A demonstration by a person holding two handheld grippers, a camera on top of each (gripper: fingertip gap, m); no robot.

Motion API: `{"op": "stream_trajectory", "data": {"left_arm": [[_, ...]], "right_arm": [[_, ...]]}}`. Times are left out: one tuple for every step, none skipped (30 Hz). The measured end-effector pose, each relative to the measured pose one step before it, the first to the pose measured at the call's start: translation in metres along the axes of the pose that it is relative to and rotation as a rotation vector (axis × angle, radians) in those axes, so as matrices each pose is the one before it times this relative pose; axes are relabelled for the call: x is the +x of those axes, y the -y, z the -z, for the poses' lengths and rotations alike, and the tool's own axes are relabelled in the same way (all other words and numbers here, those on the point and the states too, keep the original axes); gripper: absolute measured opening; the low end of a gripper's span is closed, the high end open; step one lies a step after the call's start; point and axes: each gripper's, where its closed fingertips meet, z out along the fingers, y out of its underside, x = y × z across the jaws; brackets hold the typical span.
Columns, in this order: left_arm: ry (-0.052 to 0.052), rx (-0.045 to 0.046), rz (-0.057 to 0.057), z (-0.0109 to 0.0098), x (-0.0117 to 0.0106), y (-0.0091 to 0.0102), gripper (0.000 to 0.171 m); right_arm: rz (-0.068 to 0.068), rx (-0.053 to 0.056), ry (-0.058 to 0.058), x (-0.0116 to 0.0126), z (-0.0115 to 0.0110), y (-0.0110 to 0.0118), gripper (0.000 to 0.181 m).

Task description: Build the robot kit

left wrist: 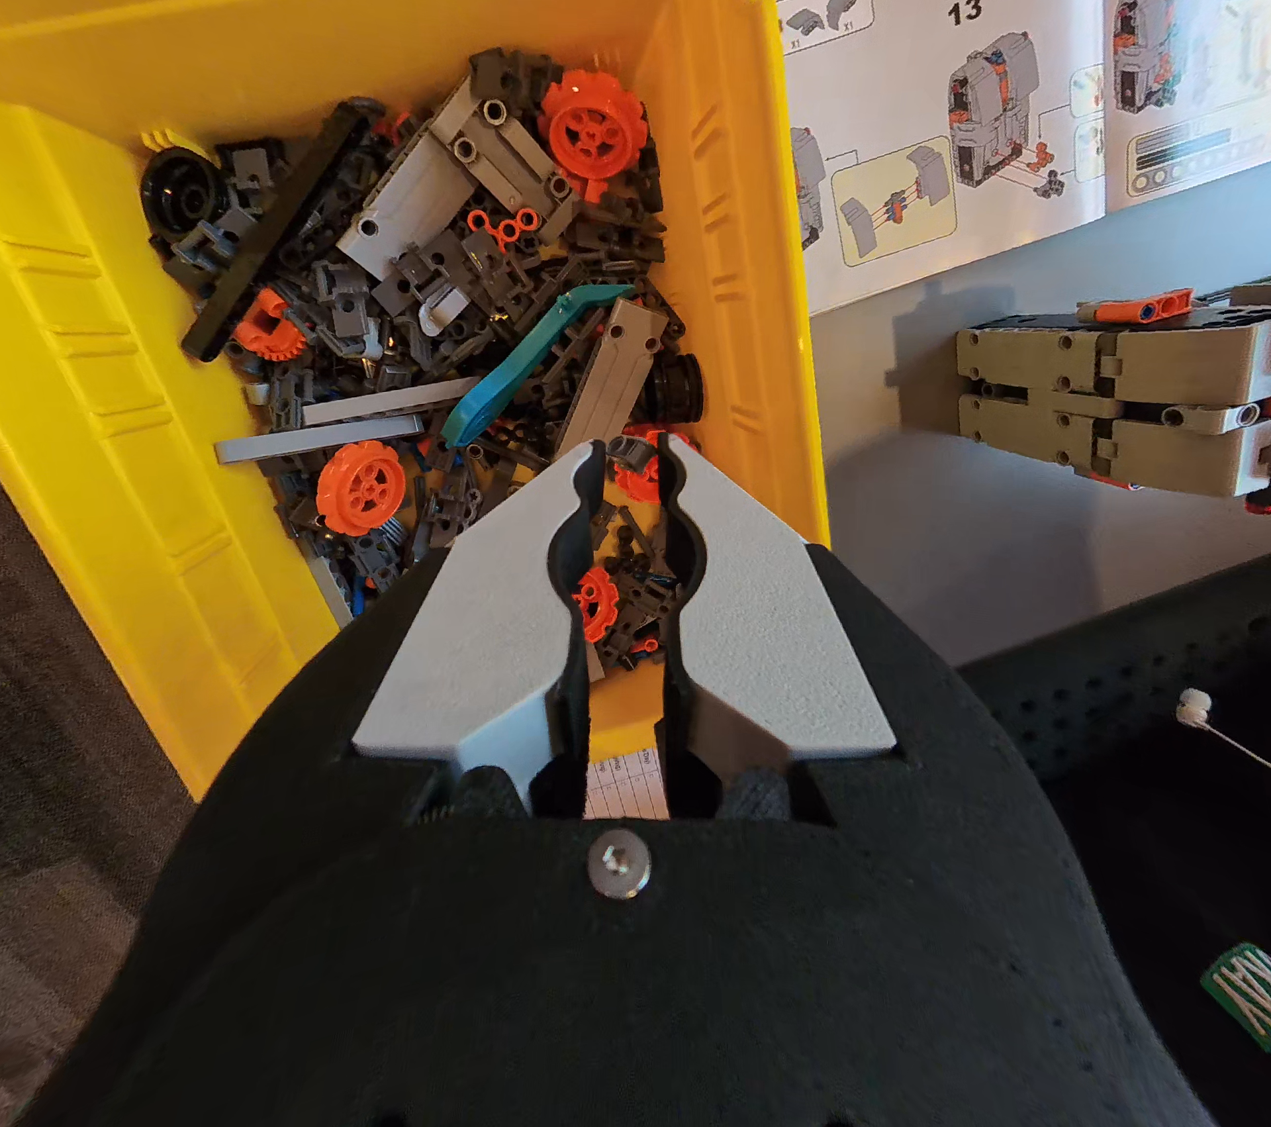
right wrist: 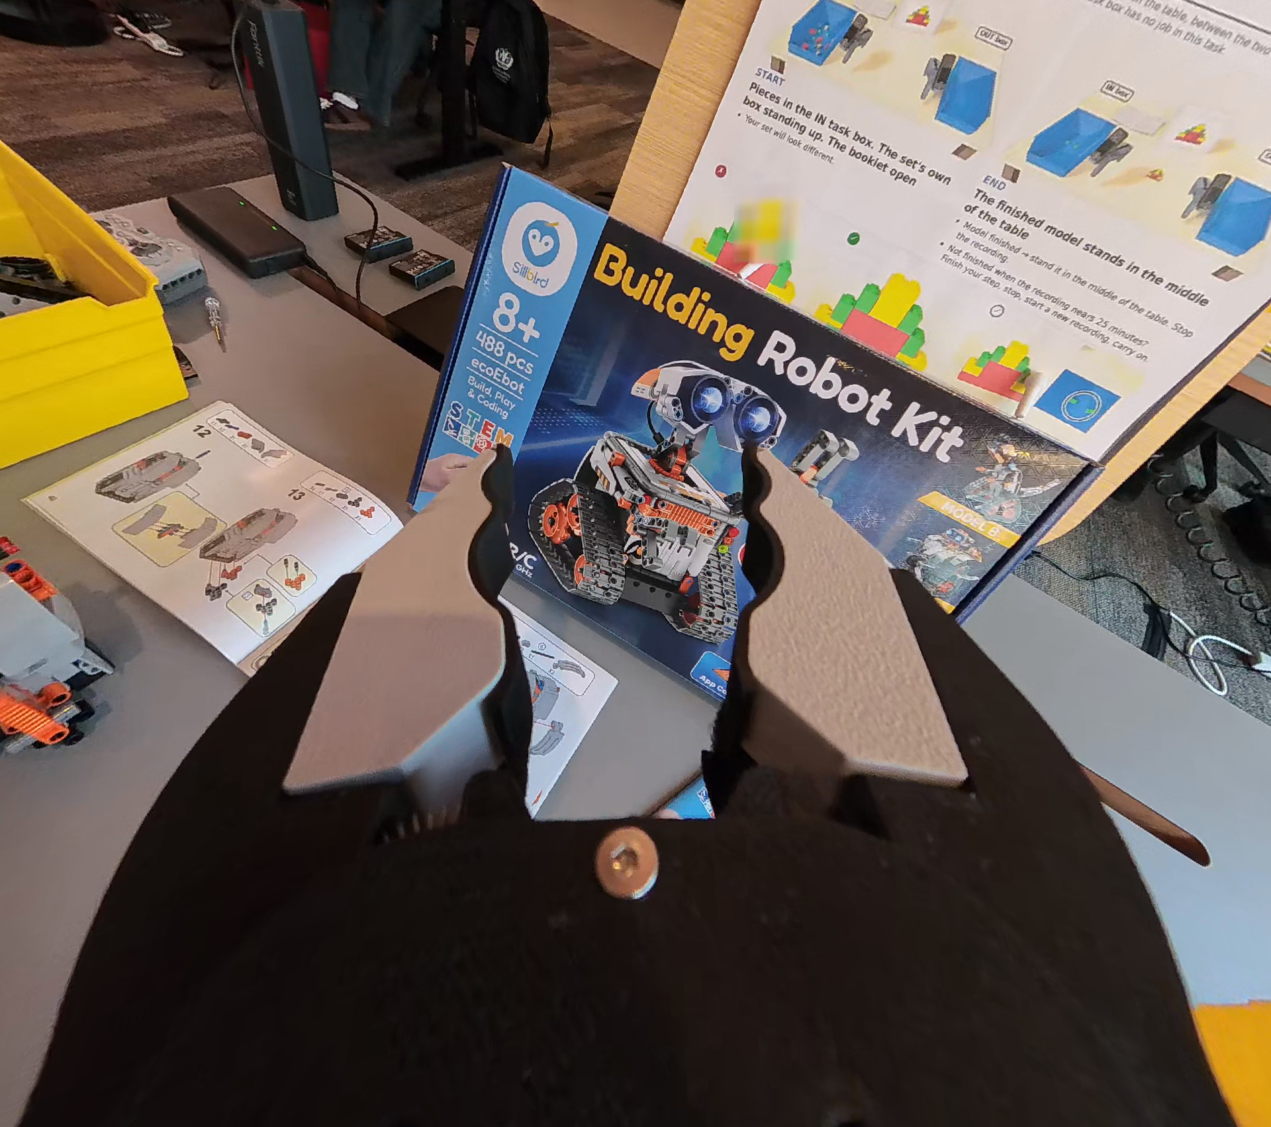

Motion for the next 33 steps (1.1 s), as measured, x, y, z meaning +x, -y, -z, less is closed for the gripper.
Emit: {"op": "stream_trajectory", "data": {"left_arm": [[0.0021, 0.00151, -0.0024, 0.00037, 0.00025, 0.00041, 0.013], [0.0010, 0.00330, -0.0022, 0.00045, 0.00024, 0.00040, 0.013], [-0.0026, 0.00524, -0.0018, 0.00083, 0.00078, 0.00070, 0.013], [-0.0036, 0.00612, -0.0015, 0.00089, 0.00099, 0.00077, 0.013], [-0.0011, 0.00672, -0.0028, 0.00119, 0.00097, 0.00091, 0.013], [0.0000, 0.00865, -0.0050, 0.00131, 0.00106, 0.00121, 0.013], [-0.0020, 0.00928, -0.0064, 0.00129, 0.00165, 0.00141, 0.013], [-0.0020, 0.00788, -0.0079, 0.00121, 0.00194, 0.00126, 0.013], [0.0013, 0.00615, -0.0087, 0.00094, 0.00161, 0.00115, 0.013], [0.0037, 0.00464, -0.0080, 0.00084, 0.00138, 0.00094, 0.013], [0.0028, 0.00333, -0.0070, 0.00080, 0.00136, 0.00064, 0.013], [-0.0001, 0.00263, -0.0065, 0.00069, 0.00169, 0.00045, 0.013], [-0.0019, 0.00218, -0.0061, 0.00061, 0.00168, 0.00022, 0.013], [-0.0003, 0.00186, -0.0051, 0.00066, 0.00130, 0.00019, 0.013], [0.0039, 0.00043, -0.0029, 0.00052, 0.00011, -0.00025, 0.013], [0.0070, -0.00353, 0.0009, 0.00025, -0.00102, -0.00102, 0.013], [0.0066, -0.00769, 0.0040, -0.00014, -0.00176, -0.00177, 0.013], [0.0042, -0.00945, 0.0057, -0.00062, -0.00244, -0.00209, 0.013], [0.0028, -0.00959, 0.0081, -0.00092, -0.00300, -0.00219, 0.013], [0.0043, -0.01204, 0.0128, -0.00142, -0.00447, -0.00255, 0.013], [0.0064, -0.02301, 0.0187, -0.00262, -0.00603, -0.00455, 0.013], [0.0079, -0.03592, 0.0222, -0.00372, -0.00763, -0.00659, 0.013], [0.0086, -0.03904, 0.0244, -0.00471, -0.00893, -0.00699, 0.013], [0.0078, -0.03848, 0.0288, -0.00508, -0.00974, -0.00681, 0.013], [0.0100, -0.03467, 0.0319, -0.00480, -0.01078, -0.00560, 0.013], [0.0119, -0.02075, 0.0316, -0.00402, -0.01108, -0.00318, 0.013], [0.0002, -0.00816, 0.0323, -0.00360, -0.00903, -0.00080, 0.013], [-0.0182, -0.00609, 0.0325, -0.00377, -0.00563, 0.00002, 0.013], [-0.0243, -0.01183, 0.0275, -0.00438, -0.00386, -0.00053, 0.013], [-0.0181, -0.02100, 0.0172, -0.00499, -0.00349, -0.00162, 0.013], [-0.0139, -0.02699, 0.0082, -0.00549, -0.00287, -0.00252, 0.013], [-0.0180, -0.03262, 0.0050, -0.00589, -0.00123, -0.00323, 0.013], [-0.0217, -0.03518, 0.0040, -0.00576, 0.00009, -0.00343, 0.013]], "right_arm": [[0.0002, -0.0012, 0.0023, -0.00048, -0.00046, -0.00028, 0.065], [0.0008, -0.0020, 0.0011, -0.00027, -0.00041, -0.00038, 0.064], [0.0014, -0.0016, -0.0006, -0.00005, -0.00038, -0.00043, 0.064], [0.0016, -0.0020, 0.0003, -0.00014, -0.00032, -0.00040, 0.065], [0.0010, -0.0024, -0.0001, -0.00002, -0.00023, -0.00039, 0.065], [0.0007, -0.0011, -0.0006, 0.00005, -0.00007, -0.00020, 0.065], [0.0007, 0.0006, -0.0001, 0.00001, 0.00016, 0.00014, 0.065], [-0.0001, 0.0009, -0.0007, 0.00015, 0.00021, 0.00024, 0.065], [-0.0002, 0.0008, 0.0000, 0.00011, 0.00022, 0.00009, 0.065], [0.0000, -0.0001, 0.0004, 0.00015, 0.00011, 0.00000, 0.064], [0.0005, -0.0005, -0.0019, 0.00082, 0.00024, -0.00028, 0.065], [0.0007, -0.0022, -0.0037, 0.00141, 0.00025, -0.00068, 0.065], [-0.0014, -0.0038, -0.0062, 0.00230, 0.00068, -0.00088, 0.065], [-0.0039, -0.0017, -0.0062, 0.00266, 0.00071, -0.00080, 0.065], [-0.0079, 0.0012, -0.0035, 0.00239, 0.00080, -0.00026, 0.065], [-0.0110, 0.0034, 0.0001, 0.00183, 0.00072, 0.00023, 0.065], [-0.0123, 0.0055, 0.0029, 0.00096, 0.00061, 0.00043, 0.065], [-0.0109, 0.0060, 0.0057, -0.00005, 0.00033, 0.00078, 0.064], [-0.0068, 0.0043, 0.0070, -0.00097, -0.00008, 0.00064, 0.065], [-0.0006, 0.0002, 0.0061, -0.00140, -0.00045, 0.00005, 0.064], [0.0056, -0.0052, 0.0025, -0.00130, -0.00079, -0.00072, 0.065], [0.0101, -0.0078, -0.0003, -0.00117, -0.00088, -0.00106, 0.065], [0.0115, -0.0078, -0.0012, -0.00102, -0.00091, -0.00101, 0.065], [0.0100, -0.0063, -0.0012, -0.00085, -0.00067, -0.00084, 0.065], [0.0067, -0.0033, -0.0006, -0.00061, -0.00065, -0.00051, 0.065], [0.0004, -0.0005, 0.0002, -0.00033, -0.00070, -0.00016, 0.065], [-0.0044, 0.0012, 0.0031, -0.00062, -0.00084, 0.00007, 0.065], [-0.0047, 0.0022, 0.0057, -0.00092, -0.00102, 0.00000, 0.065], [-0.0020, 0.0017, 0.0035, -0.00057, -0.00096, -0.00015, 0.065], [0.0006, -0.0011, -0.0012, 0.00019, -0.00080, -0.00051, 0.065], [0.0018, -0.0030, -0.0039, 0.00067, -0.00078, -0.00084, 0.065], [0.0007, -0.0040, -0.0020, 0.00050, -0.00050, -0.00088, 0.065], [-0.0001, -0.0031, 0.0011, -0.00016, -0.00042, -0.00076, 0.065]]}}
